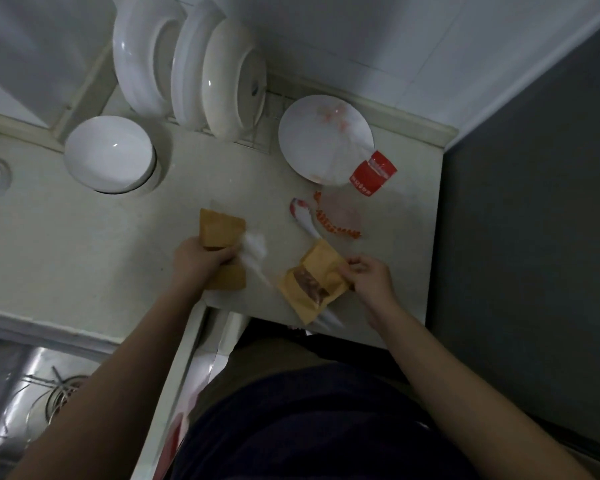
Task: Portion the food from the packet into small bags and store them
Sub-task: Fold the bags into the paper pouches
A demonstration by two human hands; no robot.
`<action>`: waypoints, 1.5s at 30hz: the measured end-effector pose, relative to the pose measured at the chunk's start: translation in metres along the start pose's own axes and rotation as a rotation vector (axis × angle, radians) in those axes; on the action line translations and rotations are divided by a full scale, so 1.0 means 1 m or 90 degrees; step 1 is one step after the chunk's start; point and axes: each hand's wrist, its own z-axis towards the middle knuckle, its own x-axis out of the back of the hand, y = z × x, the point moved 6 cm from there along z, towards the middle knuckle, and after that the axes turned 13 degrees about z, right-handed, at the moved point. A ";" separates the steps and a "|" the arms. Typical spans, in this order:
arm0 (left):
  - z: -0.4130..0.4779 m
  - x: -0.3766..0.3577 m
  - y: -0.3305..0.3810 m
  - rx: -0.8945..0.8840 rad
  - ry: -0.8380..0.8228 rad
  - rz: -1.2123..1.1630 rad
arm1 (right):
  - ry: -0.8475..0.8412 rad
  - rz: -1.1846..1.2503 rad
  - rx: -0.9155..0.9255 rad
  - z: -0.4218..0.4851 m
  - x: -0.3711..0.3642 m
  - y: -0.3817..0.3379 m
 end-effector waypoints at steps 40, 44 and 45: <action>-0.172 0.023 -0.088 0.067 -0.063 -0.334 | 0.098 0.009 -0.048 -0.051 -0.009 0.050; -0.207 0.011 -0.099 0.088 0.002 -0.341 | 0.015 0.032 -0.010 -0.073 0.005 0.051; -0.216 0.006 -0.101 0.095 0.017 -0.340 | -0.013 0.039 0.001 -0.079 0.008 0.052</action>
